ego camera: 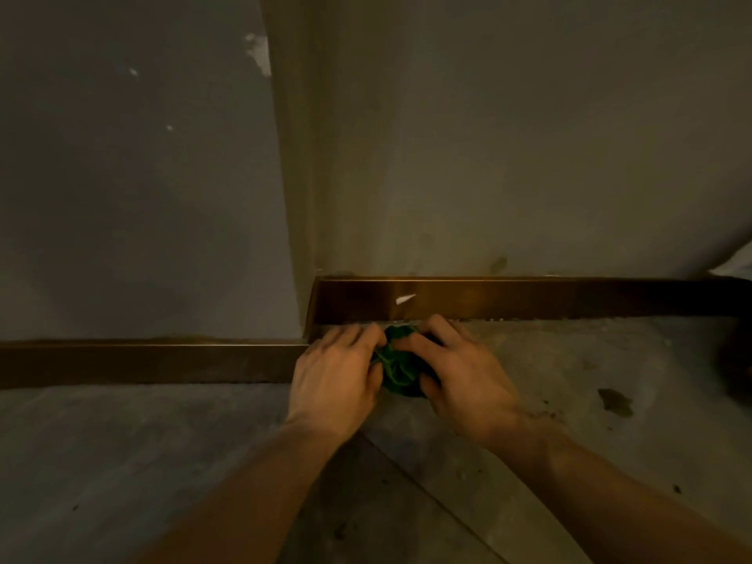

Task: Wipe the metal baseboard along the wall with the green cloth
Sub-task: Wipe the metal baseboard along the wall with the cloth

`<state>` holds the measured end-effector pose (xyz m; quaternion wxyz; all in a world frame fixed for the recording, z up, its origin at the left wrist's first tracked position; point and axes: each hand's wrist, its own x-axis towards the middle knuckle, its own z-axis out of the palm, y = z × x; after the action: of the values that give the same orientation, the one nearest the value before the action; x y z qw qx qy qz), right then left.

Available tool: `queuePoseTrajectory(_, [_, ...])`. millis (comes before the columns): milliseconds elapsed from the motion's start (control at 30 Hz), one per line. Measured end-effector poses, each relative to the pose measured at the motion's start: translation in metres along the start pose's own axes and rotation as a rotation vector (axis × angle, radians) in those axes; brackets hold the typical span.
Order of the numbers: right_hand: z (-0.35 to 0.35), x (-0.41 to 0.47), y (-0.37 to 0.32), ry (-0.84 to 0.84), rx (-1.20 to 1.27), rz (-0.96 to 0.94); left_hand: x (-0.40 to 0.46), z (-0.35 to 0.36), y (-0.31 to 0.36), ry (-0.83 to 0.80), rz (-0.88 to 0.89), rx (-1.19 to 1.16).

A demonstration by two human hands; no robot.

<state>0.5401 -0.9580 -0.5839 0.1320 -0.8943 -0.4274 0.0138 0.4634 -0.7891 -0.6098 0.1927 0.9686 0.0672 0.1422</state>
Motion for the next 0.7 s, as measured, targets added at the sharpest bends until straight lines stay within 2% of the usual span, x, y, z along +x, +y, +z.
queuePoseTrajectory(200, [0.02,0.002,0.015,0.012,-0.002,0.05,-0.012,0.044,-0.019,-0.13,-0.051,-0.052])
queuePoseTrajectory(333, [0.021,0.002,0.026,0.107,-0.037,0.063,-0.022,0.074,-0.026,-0.187,-0.101,-0.029])
queuePoseTrajectory(433, [0.022,0.005,0.029,0.144,-0.152,0.023,-0.026,0.088,-0.029,-0.204,-0.109,0.036])
queuePoseTrajectory(567, [0.028,0.021,0.026,0.091,-0.348,-0.081,-0.027,0.097,-0.03,-0.215,-0.15,0.018])
queuePoseTrajectory(700, [0.039,0.047,0.018,0.094,-0.484,-0.157,-0.029,0.101,-0.031,-0.196,-0.11,0.047])
